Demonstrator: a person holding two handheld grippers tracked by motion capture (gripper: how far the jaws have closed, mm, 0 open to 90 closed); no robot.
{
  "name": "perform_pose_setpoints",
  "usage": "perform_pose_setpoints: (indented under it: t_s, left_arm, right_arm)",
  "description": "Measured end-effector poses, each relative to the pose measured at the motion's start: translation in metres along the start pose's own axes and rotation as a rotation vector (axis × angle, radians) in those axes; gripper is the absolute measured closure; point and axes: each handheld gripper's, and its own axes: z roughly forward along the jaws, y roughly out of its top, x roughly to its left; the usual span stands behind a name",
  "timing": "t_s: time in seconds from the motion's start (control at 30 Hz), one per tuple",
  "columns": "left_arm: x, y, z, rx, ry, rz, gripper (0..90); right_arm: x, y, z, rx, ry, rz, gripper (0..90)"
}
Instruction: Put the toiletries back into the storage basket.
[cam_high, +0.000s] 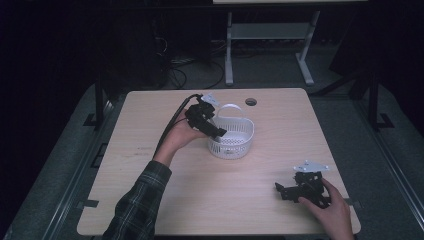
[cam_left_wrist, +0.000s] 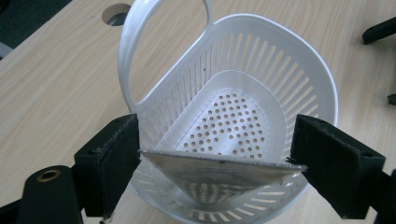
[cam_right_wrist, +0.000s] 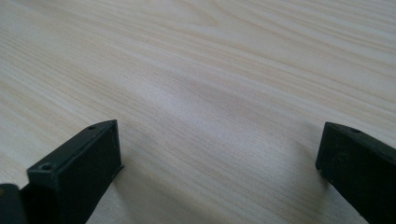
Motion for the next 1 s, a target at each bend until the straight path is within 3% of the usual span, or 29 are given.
perform_pose_setpoints:
  t_s: [0.57, 1.0]
  left_arm:
    - [0.001, -0.007, -0.028, -0.045, 0.019, -0.011, 13.5]
    - [0.001, -0.029, -0.054, -0.072, 0.050, -0.035, 13.5]
  right_arm:
    - [0.000, 0.001, 0.001, -0.001, -0.001, -0.003, 0.0]
    - [0.000, 0.001, 0.001, -0.001, -0.002, 0.002, 0.0]
